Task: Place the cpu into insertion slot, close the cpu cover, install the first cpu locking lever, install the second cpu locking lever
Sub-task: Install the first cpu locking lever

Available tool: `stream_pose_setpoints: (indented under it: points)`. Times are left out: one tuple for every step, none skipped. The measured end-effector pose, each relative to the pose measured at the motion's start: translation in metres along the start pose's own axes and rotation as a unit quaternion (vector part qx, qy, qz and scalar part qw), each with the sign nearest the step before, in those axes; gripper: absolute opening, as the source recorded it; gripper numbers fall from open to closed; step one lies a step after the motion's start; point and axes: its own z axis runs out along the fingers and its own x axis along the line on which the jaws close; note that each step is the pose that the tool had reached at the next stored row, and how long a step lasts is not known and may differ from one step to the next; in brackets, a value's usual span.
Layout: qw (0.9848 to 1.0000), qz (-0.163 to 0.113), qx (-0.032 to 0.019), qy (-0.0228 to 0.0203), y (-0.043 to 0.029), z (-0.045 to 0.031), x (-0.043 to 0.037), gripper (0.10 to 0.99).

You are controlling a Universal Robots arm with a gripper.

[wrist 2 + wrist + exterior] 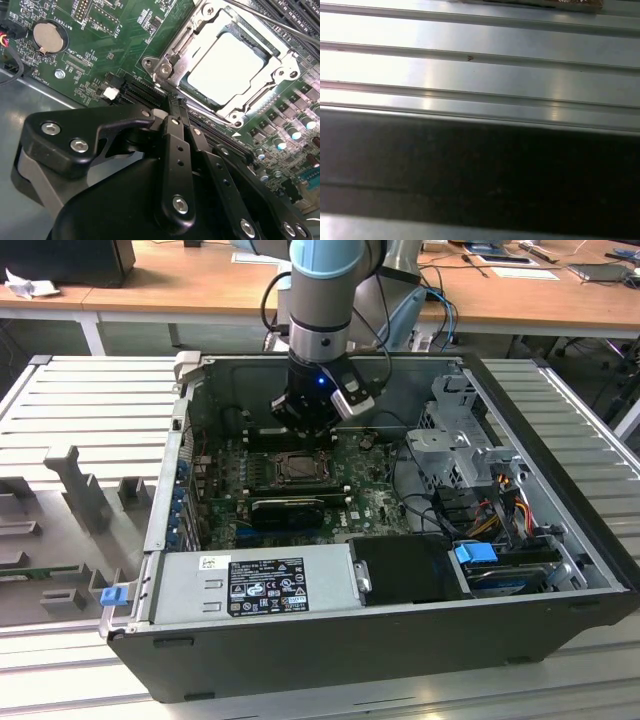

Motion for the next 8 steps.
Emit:
stream_pose_setpoints:
  points:
    - [1.0, 0.0, 0.0003, 0.0, 0.0, 0.0005, -0.0001, 0.106]
    - [1.0, 0.0, 0.0007, 0.0001, 0.0, 0.001, -0.0003, 0.106]
    - [1.0, 0.0, 0.0012, 0.0002, -0.0001, 0.0012, -0.0004, 0.106]
    - [1.0, 0.0, 0.0021, 0.0002, -0.0001, 0.0014, -0.0005, 0.106]
    - [1.0, 0.0, 0.0033, 0.0003, -0.0001, 0.0015, -0.0005, 0.106]
    - [1.0, 0.0, 0.0055, 0.0004, -0.0001, 0.0016, -0.0005, 0.106]
    - [1.0, 0.0, 0.0072, 0.0006, -0.0001, 0.0017, -0.0005, 0.106]
    - [1.0, 0.0, 0.0085, 0.0007, -0.0001, 0.0019, -0.0005, 0.106]
